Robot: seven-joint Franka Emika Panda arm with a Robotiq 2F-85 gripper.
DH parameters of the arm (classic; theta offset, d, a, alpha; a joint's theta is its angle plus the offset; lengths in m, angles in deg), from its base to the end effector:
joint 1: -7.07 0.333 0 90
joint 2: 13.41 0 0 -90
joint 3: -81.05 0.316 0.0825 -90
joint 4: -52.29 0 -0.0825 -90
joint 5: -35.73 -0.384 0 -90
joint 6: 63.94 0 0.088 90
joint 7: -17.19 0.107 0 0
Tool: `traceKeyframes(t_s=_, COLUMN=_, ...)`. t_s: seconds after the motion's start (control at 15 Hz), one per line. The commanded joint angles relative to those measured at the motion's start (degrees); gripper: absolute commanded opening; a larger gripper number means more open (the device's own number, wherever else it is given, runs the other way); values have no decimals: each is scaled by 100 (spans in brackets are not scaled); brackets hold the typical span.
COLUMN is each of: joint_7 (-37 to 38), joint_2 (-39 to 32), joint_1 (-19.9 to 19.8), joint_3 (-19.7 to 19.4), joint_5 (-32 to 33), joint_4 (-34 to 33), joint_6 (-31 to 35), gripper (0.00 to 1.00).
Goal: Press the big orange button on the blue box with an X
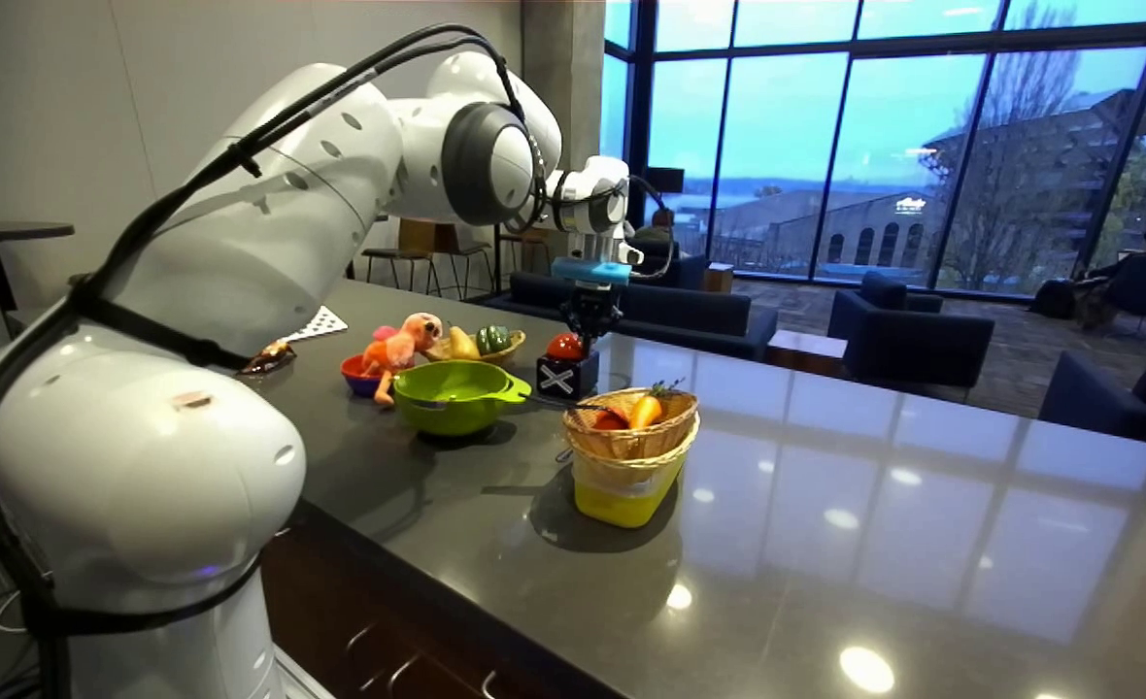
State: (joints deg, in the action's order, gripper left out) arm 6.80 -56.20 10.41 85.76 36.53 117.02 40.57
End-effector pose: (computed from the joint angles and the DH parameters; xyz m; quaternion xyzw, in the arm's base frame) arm 0.7435 0.0859 0.3616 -0.9878 -0.1520 0.0247 0.0220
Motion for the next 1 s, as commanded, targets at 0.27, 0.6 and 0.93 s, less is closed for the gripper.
traceKeyframes(t_s=0.27, joint_7=1, joint_2=500, joint_1=263, joint_3=75, joint_5=57, joint_4=-50, joint_6=65, gripper=0)
traceKeyframes(t_s=0.6, joint_7=-26, joint_2=1015, joint_1=500, joint_3=114, joint_5=101, joint_4=159, joint_6=308, gripper=0)
traceKeyframes(t_s=0.93, joint_7=-9, joint_2=1106, joint_1=550, joint_3=86, joint_5=67, joint_4=274, joint_6=380, gripper=0)
